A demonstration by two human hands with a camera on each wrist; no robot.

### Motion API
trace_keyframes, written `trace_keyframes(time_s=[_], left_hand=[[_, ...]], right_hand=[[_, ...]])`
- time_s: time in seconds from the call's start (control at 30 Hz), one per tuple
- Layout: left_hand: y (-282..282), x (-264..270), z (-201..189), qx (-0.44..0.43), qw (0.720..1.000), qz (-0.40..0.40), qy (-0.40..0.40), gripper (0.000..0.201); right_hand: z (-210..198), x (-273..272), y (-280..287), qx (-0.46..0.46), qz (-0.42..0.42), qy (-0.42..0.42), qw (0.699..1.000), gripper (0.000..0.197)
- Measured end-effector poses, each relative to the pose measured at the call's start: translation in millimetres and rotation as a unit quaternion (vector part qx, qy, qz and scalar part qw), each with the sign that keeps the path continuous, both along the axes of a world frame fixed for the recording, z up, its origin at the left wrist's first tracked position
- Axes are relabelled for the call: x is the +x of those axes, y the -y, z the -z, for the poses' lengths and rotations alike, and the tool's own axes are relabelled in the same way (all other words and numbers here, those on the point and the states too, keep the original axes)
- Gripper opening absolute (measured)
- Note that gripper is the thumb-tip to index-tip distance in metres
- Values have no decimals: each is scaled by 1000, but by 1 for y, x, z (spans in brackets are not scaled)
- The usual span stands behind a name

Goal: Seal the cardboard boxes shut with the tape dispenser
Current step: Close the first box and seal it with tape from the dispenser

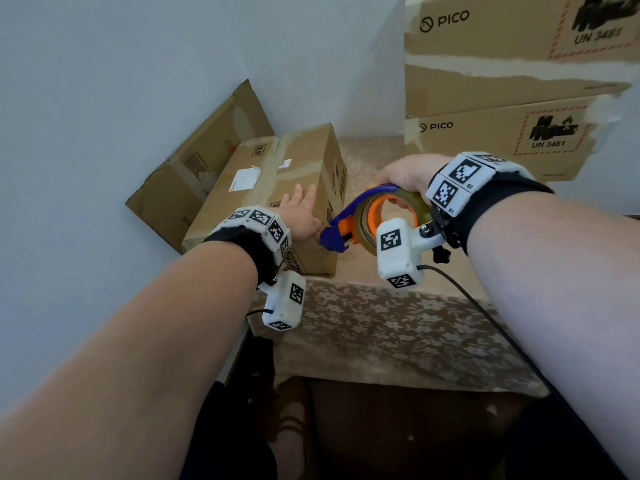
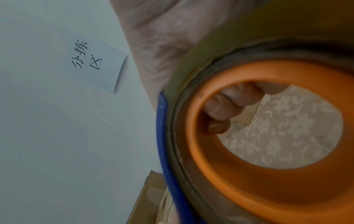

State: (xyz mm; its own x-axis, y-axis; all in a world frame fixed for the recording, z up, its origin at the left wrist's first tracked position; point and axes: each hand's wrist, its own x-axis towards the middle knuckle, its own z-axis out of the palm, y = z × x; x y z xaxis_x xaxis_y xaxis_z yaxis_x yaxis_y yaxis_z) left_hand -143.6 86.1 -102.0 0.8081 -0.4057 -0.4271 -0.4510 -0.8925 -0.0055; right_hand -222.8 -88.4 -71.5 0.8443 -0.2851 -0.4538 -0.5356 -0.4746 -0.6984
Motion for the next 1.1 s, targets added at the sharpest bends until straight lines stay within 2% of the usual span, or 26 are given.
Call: trace_keyframes(time_s=[0.1, 0.17, 0.23, 0.33, 0.43, 0.6, 0.73, 0.9, 1.03, 1.1], left_hand=[[0, 0, 1, 7, 1000, 7, 0, 77], [-1, 1, 1, 9, 1000, 8, -1, 77], [-1, 2, 1, 7, 1000, 8, 1, 78], [1, 2, 4, -3, 1000, -1, 4, 82], [4, 3, 7, -25, 999, -25, 1, 89], [10, 0, 9, -24, 999, -40, 19, 92], [11, -1, 9, -30, 998, -40, 23, 95], [8, -3, 6, -53, 998, -28, 17, 108], [-8, 3, -6, -71, 997, 23, -29, 114], [-20, 4, -12, -80, 995, 53, -39, 114]], right_hand=[[-12, -14, -8, -170, -73, -75, 980, 32], [-10, -20, -11, -221, -76, -91, 968, 43], [-2, -21, -5, -214, -52, -77, 972, 42], [5, -16, 10, -189, 31, -27, 981, 40], [10, -9, 16, -201, 76, 10, 977, 38], [39, -9, 23, -289, 48, -3, 956, 33], [60, -14, 20, -345, 2, -70, 936, 40], [68, -15, 10, -341, -66, -122, 930, 42], [60, -14, 4, -331, -54, -90, 938, 41], [51, -14, 1, -326, -47, -44, 943, 31]])
